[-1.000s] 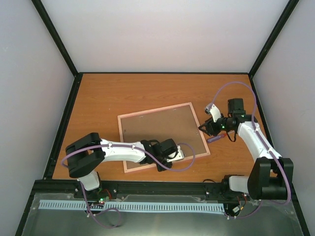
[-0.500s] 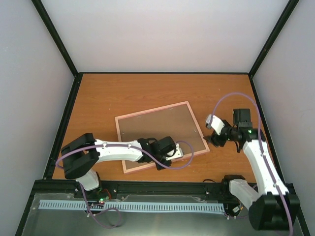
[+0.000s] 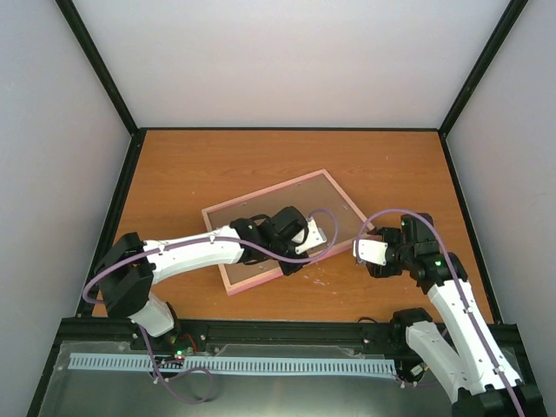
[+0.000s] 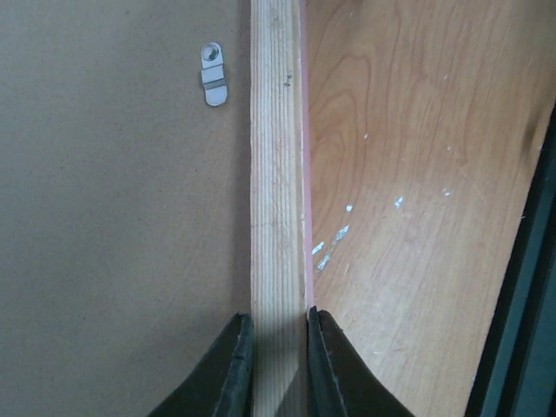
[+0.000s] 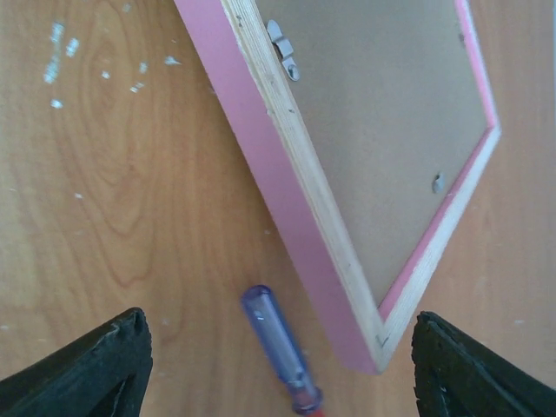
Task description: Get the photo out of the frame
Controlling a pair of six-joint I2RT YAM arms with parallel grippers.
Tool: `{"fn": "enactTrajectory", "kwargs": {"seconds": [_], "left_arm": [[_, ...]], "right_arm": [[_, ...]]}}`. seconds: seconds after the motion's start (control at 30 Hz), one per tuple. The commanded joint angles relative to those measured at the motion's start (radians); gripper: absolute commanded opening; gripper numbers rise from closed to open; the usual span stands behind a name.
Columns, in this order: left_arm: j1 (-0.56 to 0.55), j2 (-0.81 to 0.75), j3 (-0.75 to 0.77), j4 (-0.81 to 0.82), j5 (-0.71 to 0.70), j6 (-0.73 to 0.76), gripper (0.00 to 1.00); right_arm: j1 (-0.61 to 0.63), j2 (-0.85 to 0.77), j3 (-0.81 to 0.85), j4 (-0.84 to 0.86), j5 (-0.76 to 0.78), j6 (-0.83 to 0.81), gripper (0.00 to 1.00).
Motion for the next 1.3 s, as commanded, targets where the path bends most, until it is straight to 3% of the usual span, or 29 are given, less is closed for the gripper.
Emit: {"fn": "enactTrajectory", "kwargs": {"seconds": [0.0,0.33,0.6,0.7,0.97,1.07,1.27], "left_arm": [[0.003,-0.040,0.117,0.003,0.052,0.013,0.01],[0.009,-0.041,0.174,-0.008,0.080,0.000,0.01],[0.015,-0.067,0.194,-0.005,0.094,-0.004,0.01],[0.017,-0.085,0.182,0.003,0.093,-0.010,0.01],[0.020,-0.132,0.147,0.055,0.098,-0.026,0.01],[0.020,-0.138,0.144,0.061,0.099,-0.029,0.01],[0.019,-0.158,0.140,0.062,0.058,-0.018,0.01]], "right_arm": [[0.052,0.006,0.006,0.120,0.093,-0.120,0.80],[0.233,0.109,0.051,0.211,0.186,-0.178,0.75],[0.458,0.131,-0.090,0.526,0.492,-0.191,0.69],[0.503,0.139,-0.115,0.614,0.544,-0.181,0.66],[0.545,0.170,-0.153,0.655,0.557,-0.152,0.54],[0.548,0.178,-0.164,0.686,0.562,-0.146,0.46],[0.548,0.190,-0.130,0.653,0.564,-0.142,0.19]]}}
